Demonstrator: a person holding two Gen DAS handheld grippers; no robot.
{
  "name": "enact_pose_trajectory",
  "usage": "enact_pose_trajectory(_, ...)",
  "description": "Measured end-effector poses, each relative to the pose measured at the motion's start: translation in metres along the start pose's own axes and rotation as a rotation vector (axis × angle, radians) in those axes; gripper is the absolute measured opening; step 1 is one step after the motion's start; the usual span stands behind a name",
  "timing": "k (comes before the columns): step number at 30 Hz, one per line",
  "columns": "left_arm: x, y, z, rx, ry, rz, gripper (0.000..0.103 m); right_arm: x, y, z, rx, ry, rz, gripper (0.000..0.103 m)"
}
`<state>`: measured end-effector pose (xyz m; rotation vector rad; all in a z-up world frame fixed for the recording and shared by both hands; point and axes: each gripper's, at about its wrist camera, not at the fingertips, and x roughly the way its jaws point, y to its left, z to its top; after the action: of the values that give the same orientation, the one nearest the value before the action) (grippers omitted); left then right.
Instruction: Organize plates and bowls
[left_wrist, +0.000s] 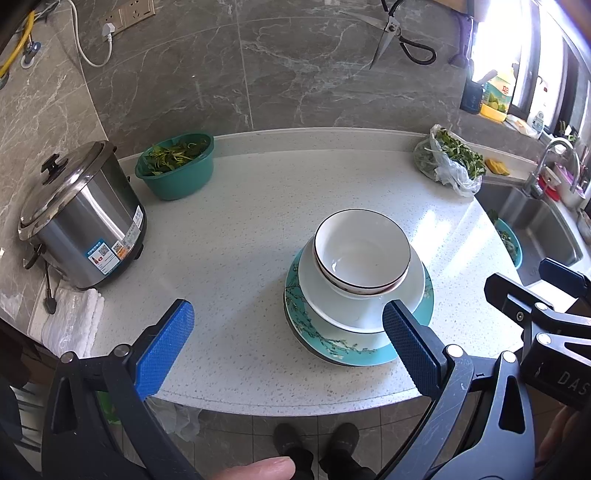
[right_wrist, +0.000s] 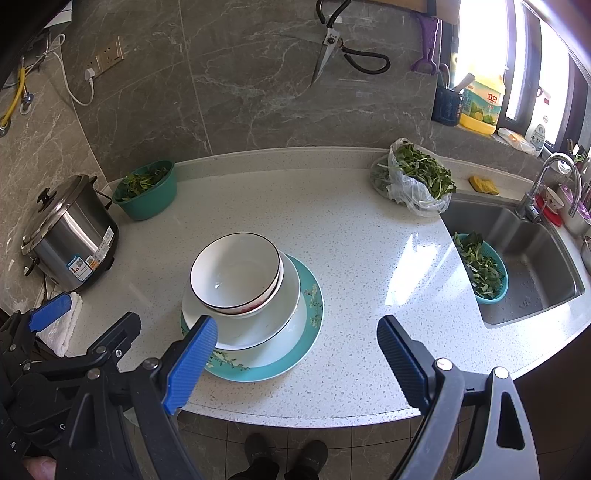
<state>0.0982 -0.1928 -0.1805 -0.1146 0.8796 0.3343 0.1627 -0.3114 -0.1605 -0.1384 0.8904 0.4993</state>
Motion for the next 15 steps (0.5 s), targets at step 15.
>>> enact_pose_trajectory(15,0.0055,0.0006,0.0034,-0.005,0.007,-0.002,0.103,0.0011,0.0003,0.0007,0.002,0.002,0.0,0.09)
